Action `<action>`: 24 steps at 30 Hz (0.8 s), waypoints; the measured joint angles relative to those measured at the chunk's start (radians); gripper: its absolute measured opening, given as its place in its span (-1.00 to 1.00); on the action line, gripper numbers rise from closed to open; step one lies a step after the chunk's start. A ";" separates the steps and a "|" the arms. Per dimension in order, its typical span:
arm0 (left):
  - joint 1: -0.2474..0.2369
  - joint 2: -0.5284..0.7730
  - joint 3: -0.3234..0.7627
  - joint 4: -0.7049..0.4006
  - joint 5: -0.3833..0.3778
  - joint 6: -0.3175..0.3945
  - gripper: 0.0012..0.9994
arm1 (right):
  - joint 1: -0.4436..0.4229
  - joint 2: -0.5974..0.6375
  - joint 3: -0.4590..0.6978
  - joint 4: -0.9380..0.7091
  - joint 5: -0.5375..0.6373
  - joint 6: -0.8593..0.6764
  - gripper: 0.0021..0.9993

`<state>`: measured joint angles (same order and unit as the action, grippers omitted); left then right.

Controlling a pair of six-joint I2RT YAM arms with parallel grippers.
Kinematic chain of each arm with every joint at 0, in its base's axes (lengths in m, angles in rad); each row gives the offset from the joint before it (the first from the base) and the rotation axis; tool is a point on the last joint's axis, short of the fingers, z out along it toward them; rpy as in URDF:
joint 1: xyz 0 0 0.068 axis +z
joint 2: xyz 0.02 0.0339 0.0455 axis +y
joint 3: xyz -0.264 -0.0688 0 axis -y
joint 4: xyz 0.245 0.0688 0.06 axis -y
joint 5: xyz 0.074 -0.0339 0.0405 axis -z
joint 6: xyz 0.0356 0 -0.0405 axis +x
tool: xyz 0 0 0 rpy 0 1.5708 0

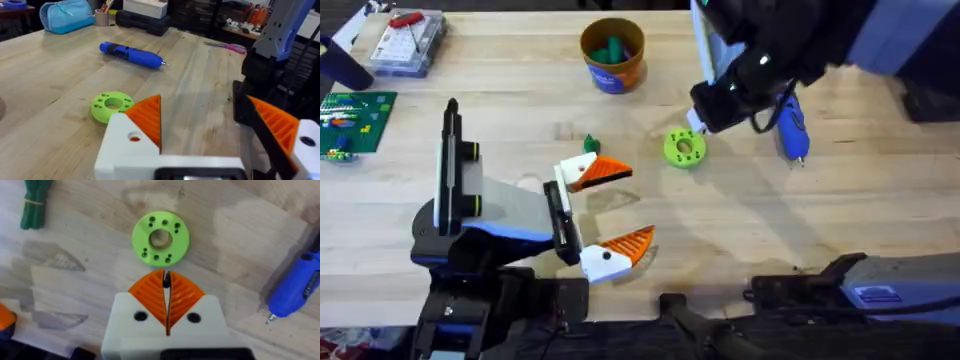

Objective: Pick up the gripper from the table and insert it into the empty holder that is missing its gripper. Then pick up a screw, insert it into the mounting hole, and use the screwdriver to tighten it. Finally, clean up the table by picking up the vegetable and placing it into the bucket.

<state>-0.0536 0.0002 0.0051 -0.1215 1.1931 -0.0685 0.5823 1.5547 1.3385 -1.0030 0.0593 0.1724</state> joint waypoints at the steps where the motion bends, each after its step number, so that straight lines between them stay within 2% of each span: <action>1: 0.000 0.000 0.000 0.000 0.000 0.000 0.98 | 0.000 -0.002 0.023 -0.025 0.000 -0.002 -0.99; 10: 0.000 0.000 0.000 0.000 0.000 0.000 0.98 | 0.022 -0.006 0.270 -0.193 0.000 -0.079 -0.99; 11: 0.000 0.000 0.000 0.000 0.000 0.000 0.98 | 0.044 -0.006 0.318 -0.207 0.000 -0.096 -0.99; 20: 0.000 0.000 0.000 0.000 0.000 0.000 0.98 | 0.229 -0.006 0.516 -0.277 -0.003 -0.156 -0.99; 24: 0.000 0.000 0.000 0.000 0.000 0.000 0.98 | 0.275 0.018 0.622 -0.324 -0.044 -0.192 -0.99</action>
<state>-0.0536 0.0002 0.0051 -0.1219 1.1931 -0.0685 0.8569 1.5727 1.9605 -1.3267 0.0155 -0.0199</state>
